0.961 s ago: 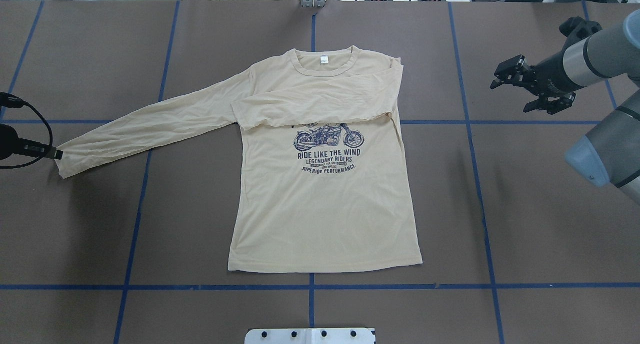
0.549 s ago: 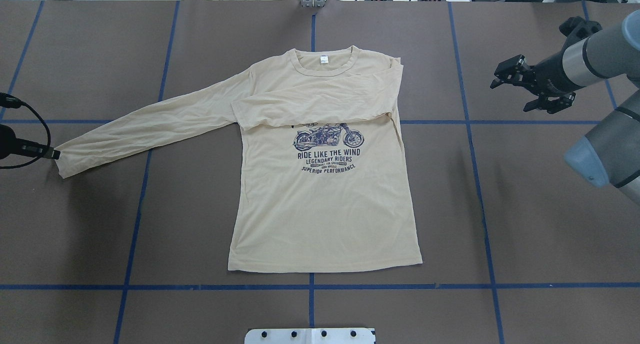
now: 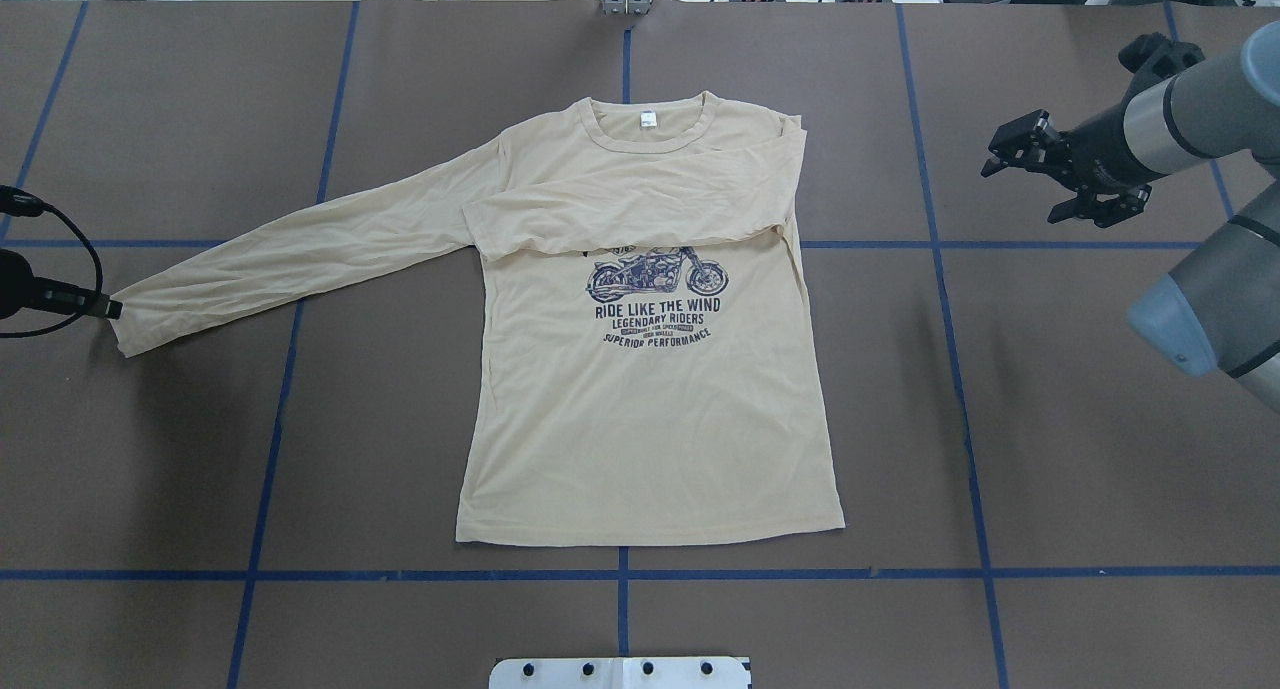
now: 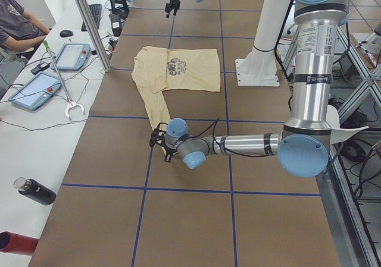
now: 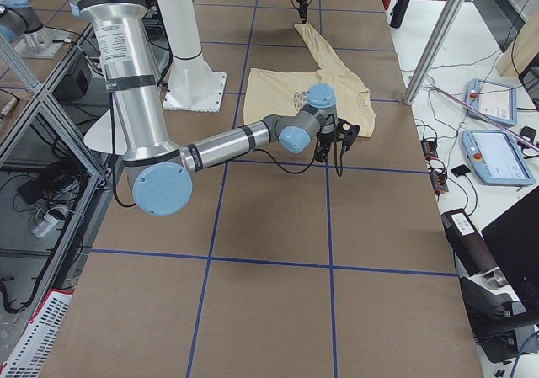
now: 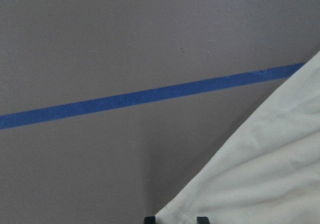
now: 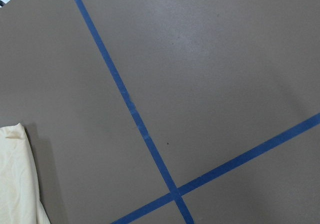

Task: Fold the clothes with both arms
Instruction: 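Grasp the cuff of the other sleeve with the left gripper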

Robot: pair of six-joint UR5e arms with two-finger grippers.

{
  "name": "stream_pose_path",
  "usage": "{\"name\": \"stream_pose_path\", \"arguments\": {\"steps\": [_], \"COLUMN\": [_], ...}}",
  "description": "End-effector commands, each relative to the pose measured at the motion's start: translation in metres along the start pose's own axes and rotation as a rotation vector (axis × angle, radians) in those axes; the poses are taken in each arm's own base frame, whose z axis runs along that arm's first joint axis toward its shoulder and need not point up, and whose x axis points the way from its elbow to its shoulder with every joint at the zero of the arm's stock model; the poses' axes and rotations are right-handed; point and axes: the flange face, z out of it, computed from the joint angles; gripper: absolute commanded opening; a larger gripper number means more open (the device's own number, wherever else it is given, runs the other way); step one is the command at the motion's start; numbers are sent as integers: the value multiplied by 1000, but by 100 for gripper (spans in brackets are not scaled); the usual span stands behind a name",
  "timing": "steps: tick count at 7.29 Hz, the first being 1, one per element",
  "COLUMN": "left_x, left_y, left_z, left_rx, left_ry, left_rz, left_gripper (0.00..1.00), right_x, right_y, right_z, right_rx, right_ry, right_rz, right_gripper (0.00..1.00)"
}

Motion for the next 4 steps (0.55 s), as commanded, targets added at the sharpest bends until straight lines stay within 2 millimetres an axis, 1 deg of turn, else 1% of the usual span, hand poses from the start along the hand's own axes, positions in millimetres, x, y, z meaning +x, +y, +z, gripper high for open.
{"name": "stream_pose_path", "arguments": {"steps": [1,3,4], "left_x": [-1,-2,0], "left_y": [0,-5,-7], "left_z": [2,8,7], "left_rx": [-2,-7,-3], "left_ry": [-3,-5,-2], "left_rz": [-2,-5,-8], "left_gripper": [41,41,17], "right_x": [1,1,1], "right_y": [-1,-1,-1], "right_z": [0,0,0], "right_rx": [7,7,7], "right_ry": [2,2,2], "right_rz": [2,2,2], "right_gripper": [99,99,99]}}
